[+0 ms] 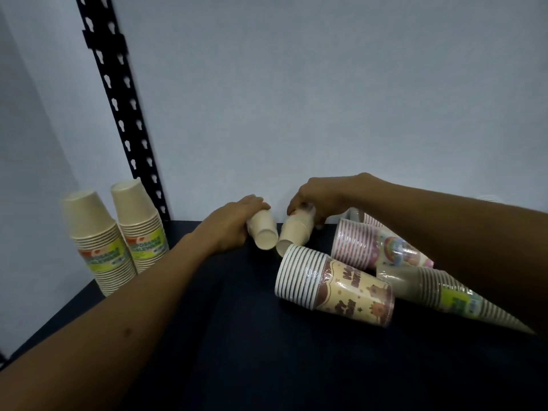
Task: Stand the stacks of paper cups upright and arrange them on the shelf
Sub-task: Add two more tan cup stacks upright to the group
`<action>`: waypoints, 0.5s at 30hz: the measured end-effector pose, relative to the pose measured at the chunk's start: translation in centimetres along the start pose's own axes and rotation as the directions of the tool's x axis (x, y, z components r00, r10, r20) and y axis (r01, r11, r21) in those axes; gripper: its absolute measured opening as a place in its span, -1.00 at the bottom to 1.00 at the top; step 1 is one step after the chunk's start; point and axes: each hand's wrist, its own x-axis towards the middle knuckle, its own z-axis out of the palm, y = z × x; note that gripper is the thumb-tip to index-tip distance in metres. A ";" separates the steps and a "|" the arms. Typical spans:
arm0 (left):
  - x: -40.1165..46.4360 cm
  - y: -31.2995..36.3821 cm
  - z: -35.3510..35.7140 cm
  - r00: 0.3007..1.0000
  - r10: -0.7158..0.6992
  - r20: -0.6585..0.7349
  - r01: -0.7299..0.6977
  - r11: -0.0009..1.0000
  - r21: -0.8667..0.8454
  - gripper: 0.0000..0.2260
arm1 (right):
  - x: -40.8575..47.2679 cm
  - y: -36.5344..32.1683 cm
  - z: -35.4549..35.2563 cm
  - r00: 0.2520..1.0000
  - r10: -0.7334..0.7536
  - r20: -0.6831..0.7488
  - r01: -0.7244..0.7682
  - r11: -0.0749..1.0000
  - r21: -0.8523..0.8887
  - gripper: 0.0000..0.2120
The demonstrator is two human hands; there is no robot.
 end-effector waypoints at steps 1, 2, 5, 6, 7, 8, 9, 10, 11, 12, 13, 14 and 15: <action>-0.2 -0.1 -0.1 0.996 -0.026 -0.082 0.018 0.995 -0.095 -0.46 | -0.3 0.2 -0.1 0.998 0.012 -0.061 -0.009 0.999 0.051 -0.38; -0.4 0.0 -0.4 0.985 -0.070 -0.156 0.038 0.979 -0.199 -0.47 | -0.5 0.4 -0.1 0.991 0.031 -0.131 -0.017 0.994 0.103 -0.38; -0.6 0.5 -1.6 0.942 -0.223 -0.252 0.076 0.870 -0.486 -0.50 | -1.5 0.8 -0.2 0.939 0.109 -0.325 -0.016 0.961 0.276 -0.39; -0.6 0.9 -2.2 0.931 -0.265 -0.252 0.085 0.826 -0.557 -0.50 | -2.0 0.7 -0.3 0.919 0.139 -0.370 -0.015 0.948 0.319 -0.39; -0.7 1.3 -2.9 0.921 -0.304 -0.245 0.096 0.785 -0.612 -0.48 | -2.5 0.6 -0.5 0.899 0.168 -0.404 -0.017 0.936 0.353 -0.39; -0.8 1.8 -3.6 0.911 -0.338 -0.234 0.110 0.749 -0.654 -0.45 | -3.0 0.5 -0.6 0.881 0.195 -0.431 -0.016 0.922 0.386 -0.40; -1.1 2.2 -4.4 0.901 -0.369 -0.226 0.119 0.713 -0.691 -0.44 | -3.6 0.3 -0.8 0.865 0.221 -0.451 -0.010 0.906 0.423 -0.41; -1.4 2.8 -5.3 0.893 -0.394 -0.219 0.121 0.678 -0.725 -0.46 | -4.1 0.1 -0.9 0.848 0.252 -0.467 -0.002 0.882 0.471 -0.43; -1.8 3.4 -6.1 0.886 -0.415 -0.209 0.121 0.641 -0.758 -0.47 | -4.7 -0.4 -1.1 0.829 0.287 -0.481 0.009 0.852 0.524 -0.45; -2.3 4.0 -7.0 0.880 -0.431 -0.198 0.118 0.604 -0.788 -0.49 | -5.2 -0.9 -1.3 0.811 0.324 -0.488 0.024 0.814 0.581 -0.48; -2.9 4.7 -7.8 0.874 -0.448 -0.189 0.116 0.571 -0.813 -0.50 | -5.8 -1.6 -1.5 0.798 0.356 -0.486 0.045 0.769 0.637 -0.50; -3.6 5.5 -8.5 0.865 -0.469 -0.181 0.119 0.541 -0.833 -0.53 | -6.3 -2.3 -1.7 0.792 0.384 -0.474 0.065 0.719 0.692 -0.52; -4.4 6.1 -9.1 0.854 -0.491 -0.173 0.124 0.515 -0.848 -0.56 | -6.9 -3.1 -2.0 0.789 0.406 -0.461 0.084 0.672 0.736 -0.54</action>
